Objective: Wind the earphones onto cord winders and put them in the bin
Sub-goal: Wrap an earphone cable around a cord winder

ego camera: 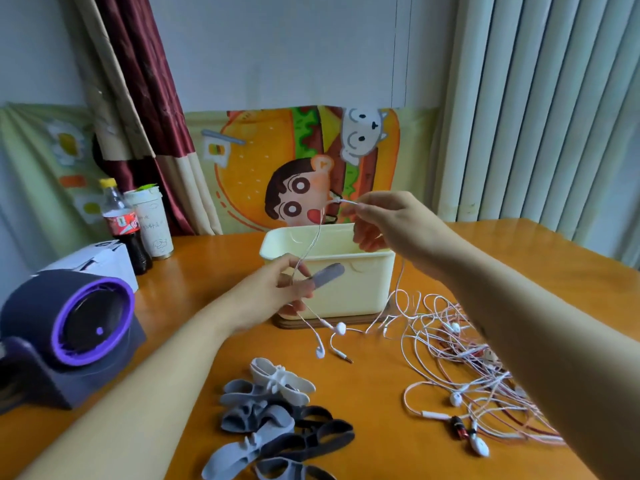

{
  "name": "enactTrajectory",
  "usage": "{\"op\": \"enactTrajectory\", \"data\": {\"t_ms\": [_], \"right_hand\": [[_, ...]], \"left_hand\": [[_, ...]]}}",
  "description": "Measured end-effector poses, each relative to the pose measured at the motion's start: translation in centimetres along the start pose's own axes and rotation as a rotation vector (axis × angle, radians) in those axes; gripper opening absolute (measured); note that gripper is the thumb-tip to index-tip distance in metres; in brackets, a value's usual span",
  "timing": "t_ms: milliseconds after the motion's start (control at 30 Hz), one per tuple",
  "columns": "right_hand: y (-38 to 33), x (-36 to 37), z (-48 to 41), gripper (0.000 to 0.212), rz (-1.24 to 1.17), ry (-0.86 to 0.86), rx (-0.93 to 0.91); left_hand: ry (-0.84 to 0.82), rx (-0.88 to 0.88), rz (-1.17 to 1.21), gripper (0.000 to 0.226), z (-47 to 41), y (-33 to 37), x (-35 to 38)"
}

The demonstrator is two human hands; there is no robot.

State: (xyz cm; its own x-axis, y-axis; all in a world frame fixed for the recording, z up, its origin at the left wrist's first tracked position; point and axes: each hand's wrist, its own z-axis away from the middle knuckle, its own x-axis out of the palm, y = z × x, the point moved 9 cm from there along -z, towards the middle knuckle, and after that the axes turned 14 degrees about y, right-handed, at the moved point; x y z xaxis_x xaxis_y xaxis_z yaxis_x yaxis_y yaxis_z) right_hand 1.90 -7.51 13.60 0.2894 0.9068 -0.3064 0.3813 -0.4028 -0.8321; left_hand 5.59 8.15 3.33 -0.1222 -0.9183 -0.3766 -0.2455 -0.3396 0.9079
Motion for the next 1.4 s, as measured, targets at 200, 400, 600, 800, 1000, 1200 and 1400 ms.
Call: {"op": "enactTrajectory", "data": {"t_ms": [200,400,600,800,1000,1200,1400], "right_hand": [[-1.4,-1.5,0.8,0.026,0.002,0.035,-0.010],[-2.3,-3.6,0.4,0.029,0.101,0.101,-0.030],[-4.8,-4.2,0.4,0.030,0.235,0.143,-0.213],[-5.6,-3.3,0.6,0.030,0.274,0.059,-0.305],[-5.0,-2.4,0.8,0.022,0.271,-0.084,-0.215],[-3.7,-0.8,2.8,0.023,0.332,-0.355,-0.108],[-4.2,-2.2,2.5,0.027,0.340,-0.250,-0.119]], "left_hand": [[-0.003,-0.017,0.075,0.005,0.8,1.3,0.3],[0.026,0.038,-0.146,0.007,0.7,0.6,0.0],[-0.005,-0.044,-0.067,0.060,0.6,0.4,0.2],[0.124,-0.242,0.150,0.046,-0.5,-0.8,-0.5],[0.286,-0.394,0.362,0.020,-1.3,-2.1,-0.4],[0.378,-0.600,0.770,0.021,-0.6,-2.6,0.5],[0.486,-0.386,0.634,0.019,-0.5,-0.7,-2.1]]}}
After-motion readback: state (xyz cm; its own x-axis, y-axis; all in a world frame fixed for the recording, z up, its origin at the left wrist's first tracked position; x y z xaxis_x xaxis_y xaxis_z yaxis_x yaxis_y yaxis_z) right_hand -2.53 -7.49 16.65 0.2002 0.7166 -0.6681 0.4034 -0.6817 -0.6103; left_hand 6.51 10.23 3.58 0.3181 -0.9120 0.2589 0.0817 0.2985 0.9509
